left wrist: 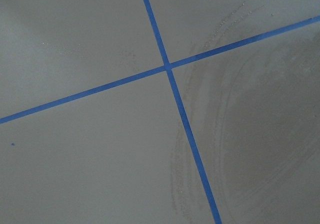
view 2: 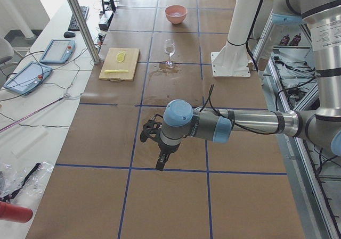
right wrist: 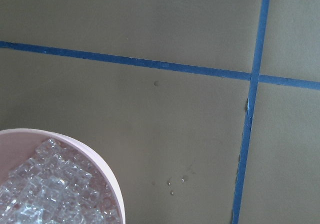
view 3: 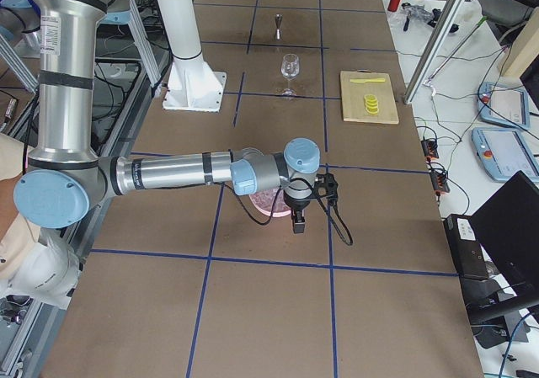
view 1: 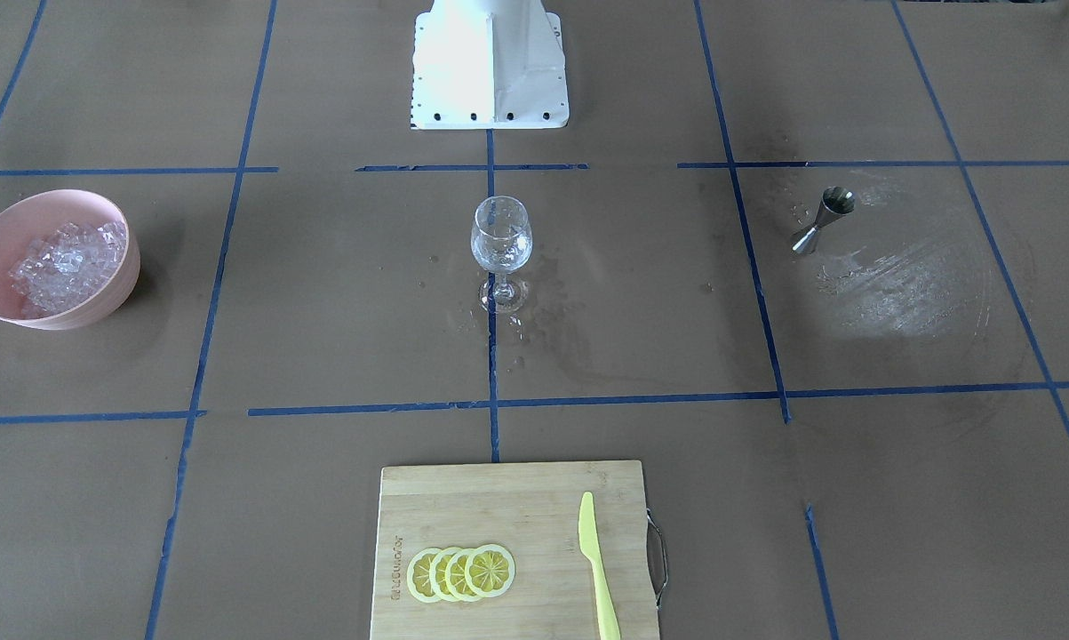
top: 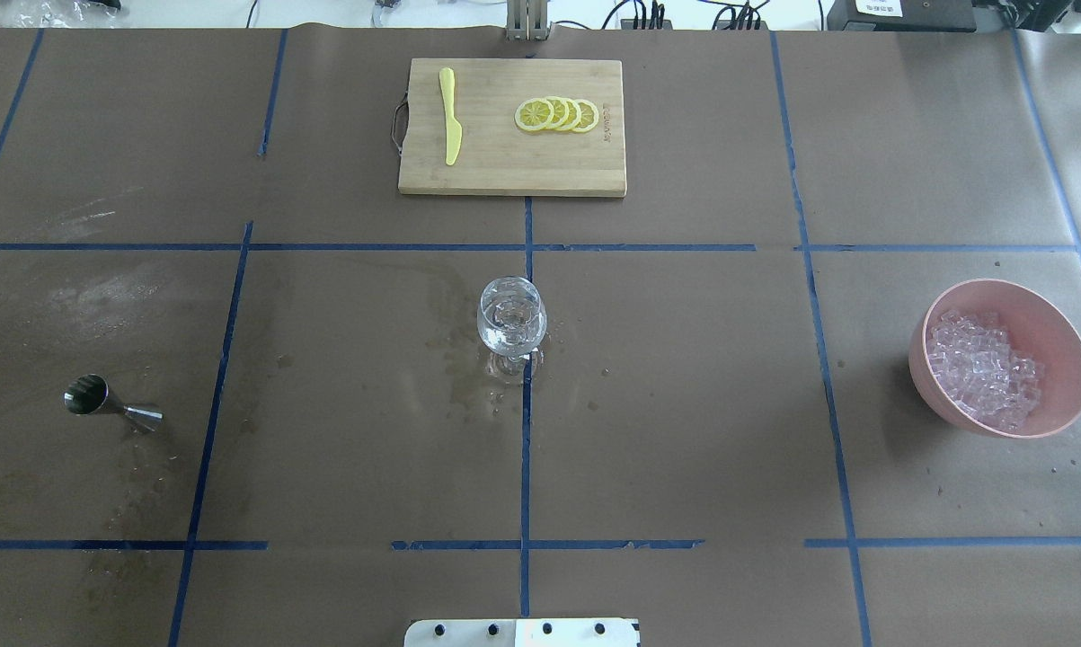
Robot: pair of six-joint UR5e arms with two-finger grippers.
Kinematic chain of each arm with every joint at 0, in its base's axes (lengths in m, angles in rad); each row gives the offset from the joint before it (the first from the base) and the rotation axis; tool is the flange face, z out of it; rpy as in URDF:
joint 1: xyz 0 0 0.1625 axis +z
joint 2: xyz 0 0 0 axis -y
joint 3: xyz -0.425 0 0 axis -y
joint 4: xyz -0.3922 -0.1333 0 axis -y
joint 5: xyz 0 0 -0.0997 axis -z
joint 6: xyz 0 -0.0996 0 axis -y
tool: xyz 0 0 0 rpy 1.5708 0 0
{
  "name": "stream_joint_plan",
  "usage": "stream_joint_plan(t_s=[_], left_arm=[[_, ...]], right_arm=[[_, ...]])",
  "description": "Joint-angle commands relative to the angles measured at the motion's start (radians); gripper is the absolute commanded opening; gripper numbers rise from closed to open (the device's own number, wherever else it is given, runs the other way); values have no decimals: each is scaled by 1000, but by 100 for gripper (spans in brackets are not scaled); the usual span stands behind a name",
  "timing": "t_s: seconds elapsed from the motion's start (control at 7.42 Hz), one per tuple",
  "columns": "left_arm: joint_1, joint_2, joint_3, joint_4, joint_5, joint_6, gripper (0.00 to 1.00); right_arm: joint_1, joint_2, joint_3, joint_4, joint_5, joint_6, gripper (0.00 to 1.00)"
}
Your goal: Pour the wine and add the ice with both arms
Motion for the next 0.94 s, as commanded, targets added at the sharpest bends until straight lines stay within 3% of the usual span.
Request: stream_joint_plan(t_s=[0.0, 0.13, 0.27, 0.4, 0.81], left_arm=[[1, -54, 20, -7, -8, 1, 100], [-2, -52, 53, -31, -23, 9, 100], [-6, -8, 49, -92, -148, 7, 100], [-1, 3, 50, -190, -158, -12, 100], [11, 7, 43, -293, -158, -118, 100]], right_arm=[[0, 7, 7, 0, 3, 7, 100], [0, 9, -2, -2, 4, 8, 100], [0, 9, -8, -2, 4, 1, 100], [0, 7, 4, -2, 4, 1, 100], [0, 6, 4, -2, 76, 4, 100]])
